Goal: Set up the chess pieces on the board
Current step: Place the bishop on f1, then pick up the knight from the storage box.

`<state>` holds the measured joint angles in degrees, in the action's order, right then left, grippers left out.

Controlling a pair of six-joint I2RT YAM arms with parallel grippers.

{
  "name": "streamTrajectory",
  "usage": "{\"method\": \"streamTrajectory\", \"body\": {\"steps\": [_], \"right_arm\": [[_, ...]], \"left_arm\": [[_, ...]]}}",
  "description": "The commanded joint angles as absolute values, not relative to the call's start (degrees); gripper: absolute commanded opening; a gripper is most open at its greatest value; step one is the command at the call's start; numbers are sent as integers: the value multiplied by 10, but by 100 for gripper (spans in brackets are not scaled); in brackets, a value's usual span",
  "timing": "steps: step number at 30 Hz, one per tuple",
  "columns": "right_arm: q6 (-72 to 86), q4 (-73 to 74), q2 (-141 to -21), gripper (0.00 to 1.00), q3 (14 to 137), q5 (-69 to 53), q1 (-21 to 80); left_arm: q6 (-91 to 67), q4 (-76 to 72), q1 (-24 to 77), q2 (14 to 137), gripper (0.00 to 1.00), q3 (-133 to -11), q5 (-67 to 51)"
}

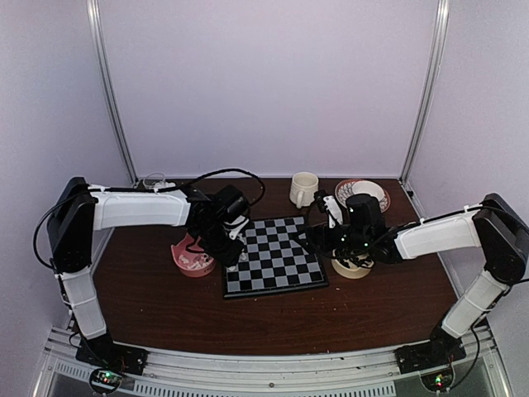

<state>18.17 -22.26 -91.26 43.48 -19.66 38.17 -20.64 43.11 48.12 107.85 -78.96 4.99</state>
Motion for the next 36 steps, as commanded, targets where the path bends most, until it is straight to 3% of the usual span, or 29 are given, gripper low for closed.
{"method": "streamTrajectory", "body": {"steps": [1, 9, 15, 18, 24, 36], "right_arm": [[178, -221, -894, 91, 432, -201, 385], [181, -227, -896, 91, 430, -201, 387], [183, -229, -896, 90, 430, -190, 394], [185, -229, -897, 89, 430, -183, 395], [189, -228, -899, 89, 433, -185, 396], [190, -226, -909, 90, 439, -191, 396]], "left_arm": [[-210, 446, 483, 1005, 41, -784, 40], [-218, 430, 460, 865, 46, -726, 113], [-236, 293, 372, 842, 44, -637, 98], [-219, 199, 354, 859, 44, -583, 95], [-189, 225, 354, 959, 41, -598, 79], [-188, 232, 354, 1001, 44, -624, 46]]}}
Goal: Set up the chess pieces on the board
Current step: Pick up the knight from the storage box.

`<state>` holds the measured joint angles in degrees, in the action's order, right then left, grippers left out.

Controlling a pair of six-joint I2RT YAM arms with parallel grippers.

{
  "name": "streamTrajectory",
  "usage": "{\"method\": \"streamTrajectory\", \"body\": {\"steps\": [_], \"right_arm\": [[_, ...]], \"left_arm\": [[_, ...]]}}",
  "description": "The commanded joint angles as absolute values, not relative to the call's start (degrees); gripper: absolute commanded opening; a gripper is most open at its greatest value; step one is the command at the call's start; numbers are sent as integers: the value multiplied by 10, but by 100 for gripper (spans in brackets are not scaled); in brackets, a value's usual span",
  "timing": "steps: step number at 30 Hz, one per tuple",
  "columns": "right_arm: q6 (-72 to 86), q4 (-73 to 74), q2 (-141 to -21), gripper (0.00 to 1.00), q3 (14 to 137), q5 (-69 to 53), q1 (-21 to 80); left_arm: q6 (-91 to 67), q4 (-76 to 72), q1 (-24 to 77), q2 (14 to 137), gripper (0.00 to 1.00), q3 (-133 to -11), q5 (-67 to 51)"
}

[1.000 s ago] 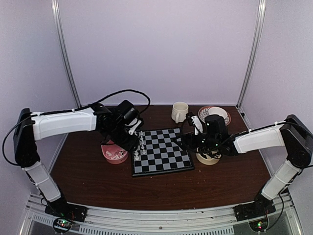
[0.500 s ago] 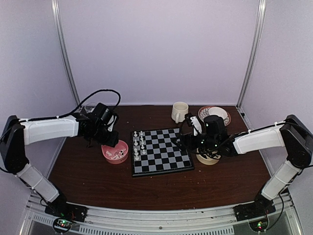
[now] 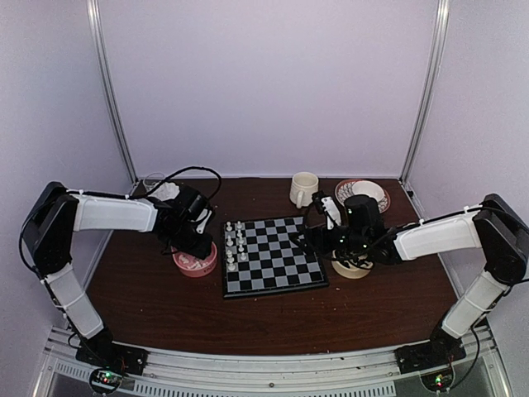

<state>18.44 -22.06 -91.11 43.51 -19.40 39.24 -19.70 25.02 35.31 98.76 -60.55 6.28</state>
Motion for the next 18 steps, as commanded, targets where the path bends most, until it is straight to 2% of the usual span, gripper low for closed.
{"method": "streamTrajectory", "body": {"steps": [1, 7, 10, 18], "right_arm": [[191, -226, -910, 90, 439, -192, 396], [192, -225, -912, 89, 440, -196, 396], [193, -225, -911, 90, 440, -197, 396], [192, -226, -908, 90, 437, -200, 396]], "left_arm": [[-188, 233, 354, 1004, 44, -625, 44], [-185, 243, 354, 1021, 43, -637, 56], [-181, 243, 354, 1029, 37, -640, 60], [-169, 247, 353, 1049, 33, -652, 87]]}}
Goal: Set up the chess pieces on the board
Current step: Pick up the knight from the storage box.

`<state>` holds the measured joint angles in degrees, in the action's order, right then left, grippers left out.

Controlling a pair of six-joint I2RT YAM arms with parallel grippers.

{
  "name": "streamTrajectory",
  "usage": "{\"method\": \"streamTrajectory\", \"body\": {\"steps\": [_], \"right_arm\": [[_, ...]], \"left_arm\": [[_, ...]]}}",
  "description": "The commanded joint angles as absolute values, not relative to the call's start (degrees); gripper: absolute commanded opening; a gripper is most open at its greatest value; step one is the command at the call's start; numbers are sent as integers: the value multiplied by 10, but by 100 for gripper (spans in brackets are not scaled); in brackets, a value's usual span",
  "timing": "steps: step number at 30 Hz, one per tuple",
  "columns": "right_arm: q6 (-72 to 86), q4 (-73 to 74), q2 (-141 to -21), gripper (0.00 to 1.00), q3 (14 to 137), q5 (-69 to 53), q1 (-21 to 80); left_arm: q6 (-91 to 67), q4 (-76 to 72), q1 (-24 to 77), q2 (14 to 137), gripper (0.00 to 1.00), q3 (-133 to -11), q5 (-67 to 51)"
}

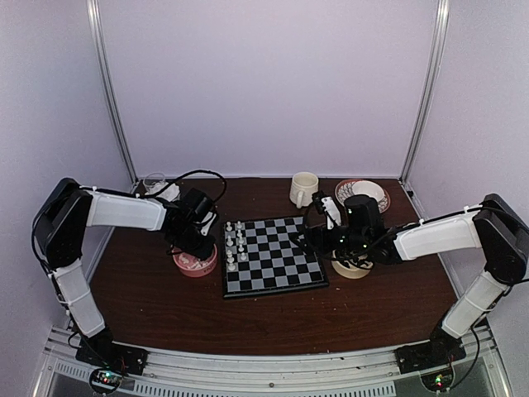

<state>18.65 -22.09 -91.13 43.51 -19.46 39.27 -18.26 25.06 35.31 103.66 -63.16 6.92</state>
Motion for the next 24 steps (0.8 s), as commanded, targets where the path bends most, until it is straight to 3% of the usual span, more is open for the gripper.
{"method": "streamTrajectory", "body": {"steps": [1, 10, 15, 24], "right_arm": [[192, -225, -908, 90, 437, -201, 396], [193, -226, -906, 90, 436, -204, 398], [192, -226, -902, 90, 434, -204, 398], [181, -225, -896, 89, 442, -233, 409]], "left_arm": [[-169, 250, 353, 1052, 32, -655, 87], [-164, 261, 353, 1067, 26, -666, 77], [-167, 273, 352, 1065, 13, -670, 82], [-170, 197, 352, 911, 10, -576, 67]]}}
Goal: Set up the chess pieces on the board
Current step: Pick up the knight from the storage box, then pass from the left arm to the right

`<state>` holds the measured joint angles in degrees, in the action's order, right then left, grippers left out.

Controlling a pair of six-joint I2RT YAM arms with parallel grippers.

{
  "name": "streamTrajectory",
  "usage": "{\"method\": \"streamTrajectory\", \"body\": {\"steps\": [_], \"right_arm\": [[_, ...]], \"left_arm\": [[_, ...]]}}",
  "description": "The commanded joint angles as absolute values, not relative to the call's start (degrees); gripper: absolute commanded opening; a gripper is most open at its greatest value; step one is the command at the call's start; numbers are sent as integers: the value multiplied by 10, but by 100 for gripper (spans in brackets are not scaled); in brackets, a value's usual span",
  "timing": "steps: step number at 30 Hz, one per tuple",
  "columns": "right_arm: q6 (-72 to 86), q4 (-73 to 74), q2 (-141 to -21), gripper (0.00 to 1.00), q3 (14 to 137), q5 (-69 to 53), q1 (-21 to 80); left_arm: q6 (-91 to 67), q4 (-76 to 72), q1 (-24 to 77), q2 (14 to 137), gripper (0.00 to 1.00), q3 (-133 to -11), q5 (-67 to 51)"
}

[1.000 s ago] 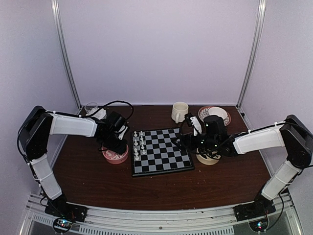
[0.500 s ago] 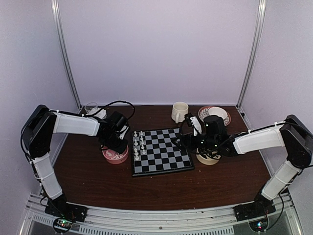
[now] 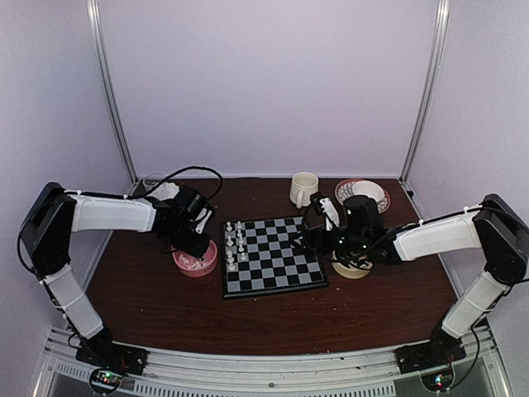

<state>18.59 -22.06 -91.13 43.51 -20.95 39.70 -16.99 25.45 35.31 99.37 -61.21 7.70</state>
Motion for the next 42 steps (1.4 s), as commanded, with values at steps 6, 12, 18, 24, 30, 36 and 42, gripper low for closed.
{"method": "streamTrajectory", "body": {"steps": [6, 12, 18, 24, 30, 36, 42], "right_arm": [[177, -223, -888, 88, 453, -271, 426], [158, -220, -889, 86, 468, -320, 458], [205, -262, -912, 77, 475, -375, 471], [235, -298, -916, 70, 471, -408, 479], [316, -324, -936, 65, 479, -401, 479], [380, -349, -960, 59, 489, -420, 483], [421, -376, -986, 49, 494, -440, 484]], "left_arm": [[-144, 117, 356, 824, 10, -514, -34], [-120, 6, 382, 769, 10, -456, -162], [-94, -91, 408, 731, 10, -413, -277], [-85, -116, 422, 736, 10, -415, -368], [-50, -91, 454, 763, 10, -437, -354], [18, -89, 494, 768, 8, -432, -260], [71, -98, 523, 780, 7, -424, -192]]}}
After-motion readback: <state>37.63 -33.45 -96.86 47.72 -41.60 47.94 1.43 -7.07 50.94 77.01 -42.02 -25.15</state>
